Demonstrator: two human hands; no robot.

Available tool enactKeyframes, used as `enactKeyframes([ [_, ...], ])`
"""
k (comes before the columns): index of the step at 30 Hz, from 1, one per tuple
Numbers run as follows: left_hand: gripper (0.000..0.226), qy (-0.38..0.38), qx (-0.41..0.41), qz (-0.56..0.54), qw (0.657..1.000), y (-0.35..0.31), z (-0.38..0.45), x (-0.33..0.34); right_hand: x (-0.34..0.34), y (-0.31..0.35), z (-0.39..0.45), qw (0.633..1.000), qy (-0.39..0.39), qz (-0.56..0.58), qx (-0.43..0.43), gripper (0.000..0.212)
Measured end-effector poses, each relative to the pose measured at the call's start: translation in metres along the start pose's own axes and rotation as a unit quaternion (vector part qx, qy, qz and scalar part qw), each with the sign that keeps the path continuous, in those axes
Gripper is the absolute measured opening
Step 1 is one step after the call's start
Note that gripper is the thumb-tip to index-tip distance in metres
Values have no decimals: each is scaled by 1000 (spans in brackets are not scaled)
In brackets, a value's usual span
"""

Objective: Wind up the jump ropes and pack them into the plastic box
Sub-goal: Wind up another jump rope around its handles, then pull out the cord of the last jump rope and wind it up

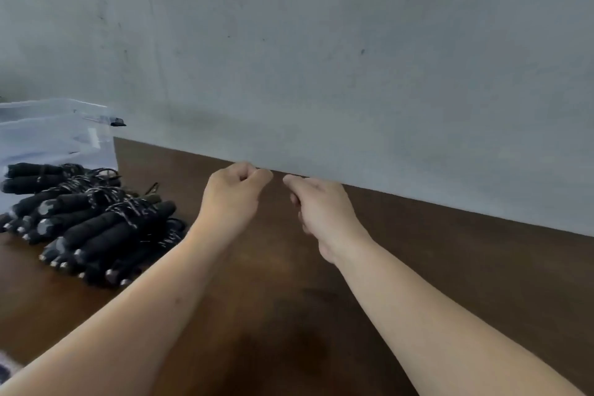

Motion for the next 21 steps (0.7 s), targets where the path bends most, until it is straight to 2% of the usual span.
enactKeyframes([
  [2, 40, 7, 10, -18, 1000, -9, -5, 18, -21, -3, -2, 1000, 0, 7, 4, 43],
  [9, 31, 153, 37, -64, 985, -57, -57, 183, -199, -27, -44, 985, -170, -14, 36, 41],
  [12, 17, 205, 73, -33, 976, -70, -83, 239, -262, -27, -80, 968, -239, -71, 22, 34],
  [16, 16, 310, 151, 51, 937, -93, -126, 309, -331, -31, -134, 929, -299, -215, 25, 23],
  [21, 8, 423, 176, 47, 888, -124, -193, 376, -405, -42, -194, 893, -355, -267, 75, 19],
])
Point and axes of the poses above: each hand's wrist, its own z-axis towards the middle knuckle, its own x-axis out of the palm, y = z × x, the point moved 8 cm from there along z, towards the middle knuckle, and after that the axes turned 2 degrees about z, right-handed, at the moved point
